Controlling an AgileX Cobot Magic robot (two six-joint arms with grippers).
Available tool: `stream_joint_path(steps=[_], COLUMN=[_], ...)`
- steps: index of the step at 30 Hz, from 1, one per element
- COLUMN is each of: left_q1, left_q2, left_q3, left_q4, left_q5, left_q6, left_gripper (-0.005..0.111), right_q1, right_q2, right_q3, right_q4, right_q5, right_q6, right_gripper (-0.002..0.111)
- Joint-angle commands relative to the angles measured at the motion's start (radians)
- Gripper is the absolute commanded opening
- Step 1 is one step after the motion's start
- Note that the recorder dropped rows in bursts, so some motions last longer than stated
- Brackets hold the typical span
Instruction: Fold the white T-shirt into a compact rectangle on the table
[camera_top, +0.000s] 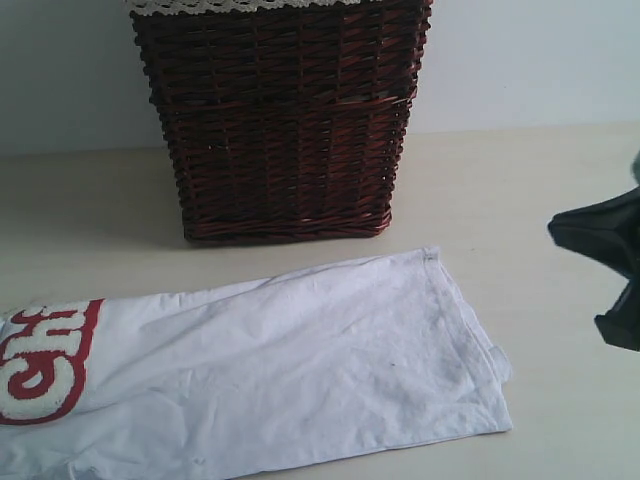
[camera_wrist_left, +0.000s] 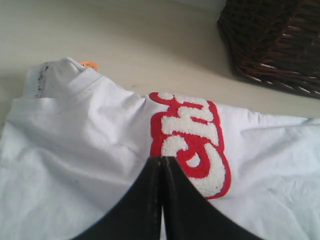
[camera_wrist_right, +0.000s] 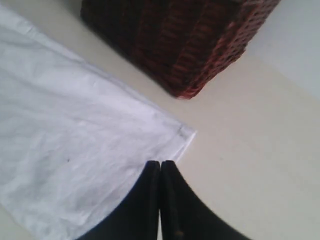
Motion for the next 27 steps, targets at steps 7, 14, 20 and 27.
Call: stream_joint_path(steps=[7, 14, 20, 27], left_q1=[0.002, 0.002, 0.002, 0.002], left_q2=[0.002, 0.002, 0.002, 0.002], left_q3=[0.002, 0.002, 0.002, 0.002], left_q4=[-0.005, -0.005, -0.005, -0.005], left_q5=[-0.003, -0.003, -0.003, -0.003], left_q6=[-0.006, -0.006, -0.006, -0.006], left_gripper=[0.003, 0.003, 0.003, 0.003], right_q1=[-0.004, 0.151, 0.176, 0.174], right_q2=[0.526, 0.809, 0.882, 0.909], right_q3=[-0.347, -0.424, -0.422, -0.422], right_q4=[-0.271, -0.351, -0.367, -0.595], right_q5=[0.424, 0.320, 0.038, -0.157], right_q6=[0.346, 0.351, 0.398, 0.566], right_gripper=[0.000, 0.000, 0.000, 0.000])
